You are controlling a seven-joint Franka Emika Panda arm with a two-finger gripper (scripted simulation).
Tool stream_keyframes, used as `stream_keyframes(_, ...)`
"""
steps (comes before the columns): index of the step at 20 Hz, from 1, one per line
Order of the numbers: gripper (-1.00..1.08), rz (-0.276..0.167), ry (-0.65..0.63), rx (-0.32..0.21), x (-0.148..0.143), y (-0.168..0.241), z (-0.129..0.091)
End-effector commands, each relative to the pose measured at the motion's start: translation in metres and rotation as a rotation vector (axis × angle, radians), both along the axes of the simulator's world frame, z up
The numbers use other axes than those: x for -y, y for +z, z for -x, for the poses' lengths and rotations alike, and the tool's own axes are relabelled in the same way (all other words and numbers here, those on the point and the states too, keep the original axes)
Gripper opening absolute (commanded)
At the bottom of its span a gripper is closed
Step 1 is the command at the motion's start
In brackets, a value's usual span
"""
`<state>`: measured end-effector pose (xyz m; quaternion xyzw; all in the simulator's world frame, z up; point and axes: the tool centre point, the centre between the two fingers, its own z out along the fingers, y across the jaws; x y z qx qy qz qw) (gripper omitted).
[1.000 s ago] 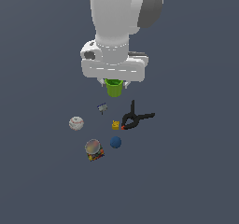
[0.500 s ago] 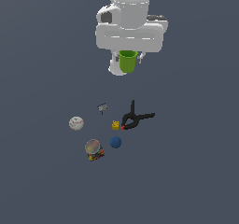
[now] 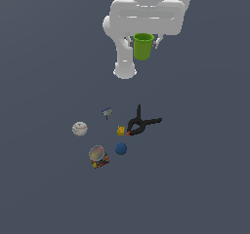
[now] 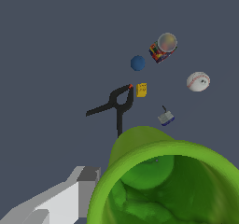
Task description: Pick up a designated object from a clutter of objects.
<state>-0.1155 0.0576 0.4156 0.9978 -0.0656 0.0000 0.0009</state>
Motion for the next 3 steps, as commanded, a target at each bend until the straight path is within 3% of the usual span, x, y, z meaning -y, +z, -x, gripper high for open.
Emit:
stream_keyframes(1, -1.0, -0.001, -0.001, 0.0, -0.003, 0.0049, 0.0032)
stream_keyframes(3, -1.0, -0.001, -0.001, 0.0, -0.0037, 0.0058, 0.0038)
